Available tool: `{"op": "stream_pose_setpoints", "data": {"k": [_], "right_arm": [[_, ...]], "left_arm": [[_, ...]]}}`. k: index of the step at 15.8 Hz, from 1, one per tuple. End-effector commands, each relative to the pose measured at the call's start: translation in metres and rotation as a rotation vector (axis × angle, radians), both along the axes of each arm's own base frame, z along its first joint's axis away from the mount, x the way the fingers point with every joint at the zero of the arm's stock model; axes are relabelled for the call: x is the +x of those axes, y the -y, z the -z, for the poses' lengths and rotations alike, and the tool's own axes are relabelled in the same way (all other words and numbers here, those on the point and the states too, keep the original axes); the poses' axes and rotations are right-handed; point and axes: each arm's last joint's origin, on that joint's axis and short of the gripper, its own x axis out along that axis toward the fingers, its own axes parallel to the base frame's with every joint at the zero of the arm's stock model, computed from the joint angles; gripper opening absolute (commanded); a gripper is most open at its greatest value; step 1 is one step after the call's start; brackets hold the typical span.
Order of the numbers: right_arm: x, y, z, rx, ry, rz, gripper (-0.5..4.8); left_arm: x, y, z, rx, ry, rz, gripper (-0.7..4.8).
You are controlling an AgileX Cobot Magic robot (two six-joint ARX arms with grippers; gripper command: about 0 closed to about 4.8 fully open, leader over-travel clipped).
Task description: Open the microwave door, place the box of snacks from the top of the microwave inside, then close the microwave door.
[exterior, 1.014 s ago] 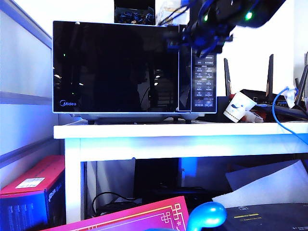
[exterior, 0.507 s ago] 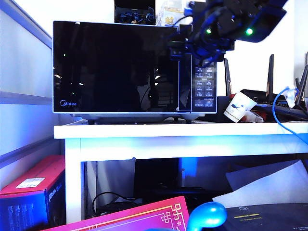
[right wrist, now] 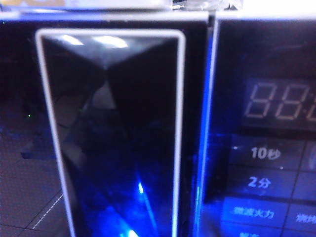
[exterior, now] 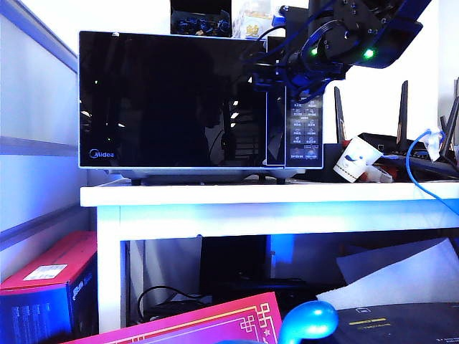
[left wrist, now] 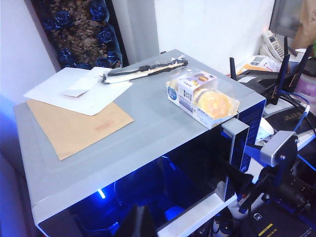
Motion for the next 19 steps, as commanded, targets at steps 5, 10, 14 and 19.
{"op": "stream_pose_setpoints", "data": {"k": [5, 10, 14, 19], "right_arm": [[-0.003, -0.001, -0.006, 0.005, 0.008, -0.009, 1.44], [-0.015, 0.003, -0.021, -0.036, -0.088, -0.013, 1.6], [-0.022, 0.005, -0.033, -0.043, -0.094, -0.072, 2.42], [-0.032, 0.009, -0.048, -0.057, -0.086, -0.086, 4.79]], "left_arm": [[-0.003, -0.001, -0.002, -0.005, 0.008, 0.002, -0.06], [-0.003, -0.001, -0.001, -0.003, 0.003, 0.001, -0.06], [-0.003, -0.001, -0.001, -0.006, 0.003, 0.001, -0.06], [-0.003, -0.001, -0.001, -0.005, 0.002, 0.001, -0.06]]}}
